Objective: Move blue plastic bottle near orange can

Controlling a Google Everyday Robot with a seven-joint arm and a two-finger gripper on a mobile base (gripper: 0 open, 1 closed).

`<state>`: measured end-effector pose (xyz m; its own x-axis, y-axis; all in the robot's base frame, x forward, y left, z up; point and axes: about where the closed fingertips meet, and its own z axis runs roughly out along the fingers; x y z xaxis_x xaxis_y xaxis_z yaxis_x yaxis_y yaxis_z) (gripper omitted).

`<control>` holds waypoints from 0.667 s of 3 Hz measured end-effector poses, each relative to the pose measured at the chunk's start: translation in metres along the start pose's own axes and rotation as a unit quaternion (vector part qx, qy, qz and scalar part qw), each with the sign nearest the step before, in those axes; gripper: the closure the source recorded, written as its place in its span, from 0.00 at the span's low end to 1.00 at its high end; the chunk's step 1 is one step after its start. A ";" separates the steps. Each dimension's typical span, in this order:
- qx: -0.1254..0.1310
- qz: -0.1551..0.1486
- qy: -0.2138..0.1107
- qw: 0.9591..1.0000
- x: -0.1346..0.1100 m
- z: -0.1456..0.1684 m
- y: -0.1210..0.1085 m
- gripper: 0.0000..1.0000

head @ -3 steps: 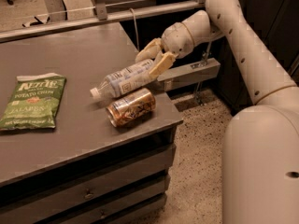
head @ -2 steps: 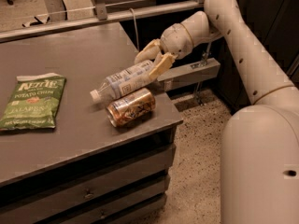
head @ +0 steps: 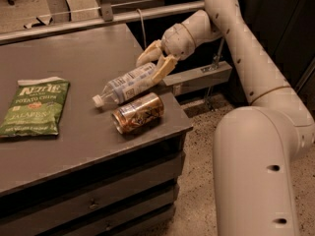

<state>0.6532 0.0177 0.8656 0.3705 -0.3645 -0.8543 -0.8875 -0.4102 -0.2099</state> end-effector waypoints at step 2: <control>0.008 -0.027 0.012 1.000 0.003 0.001 -0.018 0.14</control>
Offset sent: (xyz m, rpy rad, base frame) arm -0.0156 -0.0315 -0.0021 -0.0916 -0.0070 0.2042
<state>0.6703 0.0248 0.8669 0.4238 -0.3616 -0.8304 -0.8702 -0.4168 -0.2626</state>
